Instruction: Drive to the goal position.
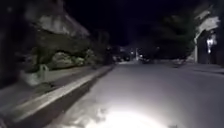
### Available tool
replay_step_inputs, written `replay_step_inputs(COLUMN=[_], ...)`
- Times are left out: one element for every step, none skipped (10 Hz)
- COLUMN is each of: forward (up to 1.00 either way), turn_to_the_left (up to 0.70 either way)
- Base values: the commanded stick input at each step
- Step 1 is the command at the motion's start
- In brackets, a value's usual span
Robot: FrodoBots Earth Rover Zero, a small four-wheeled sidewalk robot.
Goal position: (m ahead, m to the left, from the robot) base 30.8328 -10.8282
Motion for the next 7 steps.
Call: replay_step_inputs(forward=[1.0, 1.0, 1.0, 1.0, 1.0, 1.0, 1.0], turn_to_the_left=[-0.38, -0.4, -0.4, -0.4, -0.35, -0.2, -0.04])
